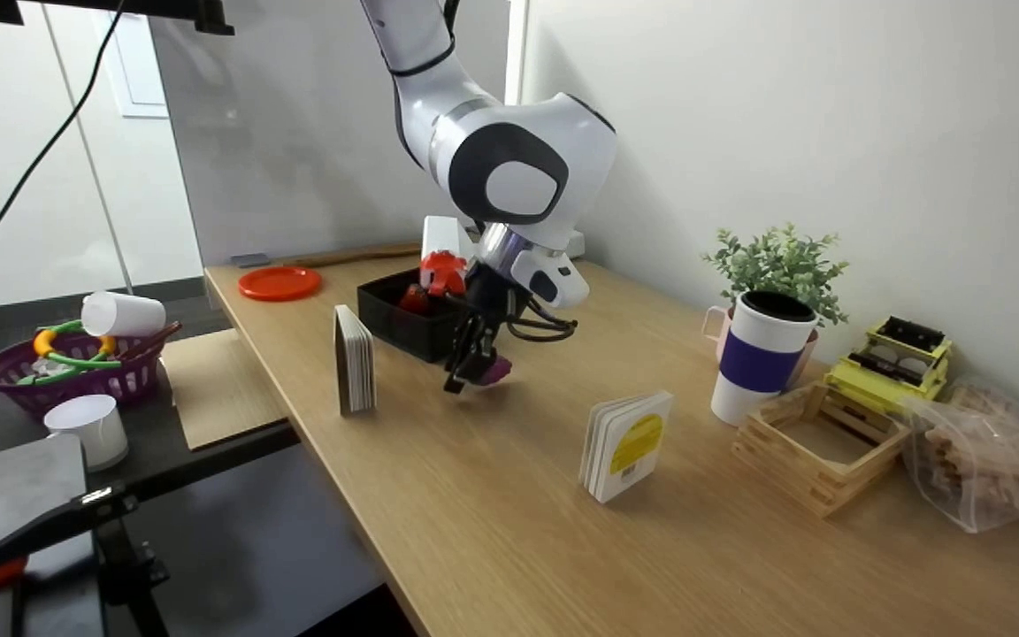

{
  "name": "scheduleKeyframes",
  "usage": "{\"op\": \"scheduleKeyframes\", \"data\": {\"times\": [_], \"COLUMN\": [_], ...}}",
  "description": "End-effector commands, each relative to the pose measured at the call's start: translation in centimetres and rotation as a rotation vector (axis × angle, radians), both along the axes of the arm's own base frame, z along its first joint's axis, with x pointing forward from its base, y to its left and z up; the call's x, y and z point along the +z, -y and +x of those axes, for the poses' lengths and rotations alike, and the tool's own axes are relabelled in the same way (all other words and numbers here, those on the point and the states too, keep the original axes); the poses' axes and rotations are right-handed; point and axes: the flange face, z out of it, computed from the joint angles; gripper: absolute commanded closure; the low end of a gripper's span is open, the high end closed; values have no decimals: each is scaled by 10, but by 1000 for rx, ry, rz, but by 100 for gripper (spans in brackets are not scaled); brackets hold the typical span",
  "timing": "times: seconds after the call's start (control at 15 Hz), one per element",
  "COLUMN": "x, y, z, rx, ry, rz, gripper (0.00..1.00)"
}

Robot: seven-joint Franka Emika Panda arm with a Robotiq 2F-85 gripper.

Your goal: Take the plastic grapes and strawberry from the black box one at a time and put them on the table

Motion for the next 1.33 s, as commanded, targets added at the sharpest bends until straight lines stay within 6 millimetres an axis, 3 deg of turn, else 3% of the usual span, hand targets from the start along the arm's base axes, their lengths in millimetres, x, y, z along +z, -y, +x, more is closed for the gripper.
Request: {"op": "scheduleKeyframes", "data": {"times": [0.0,0.13,0.4,0.73,1.0,1.27], "x": [-6,-6,1,20,50,83], "y": [-2,-5,-12,-23,-44,-79], "z": [5,7,8,1,-7,-20], "rx": [-1,3,9,6,1,11], "ry": [-5,-5,10,44,85,131], "rz": [53,55,41,9,-50,-160], "gripper": [88,88,37,3,0,0]}}
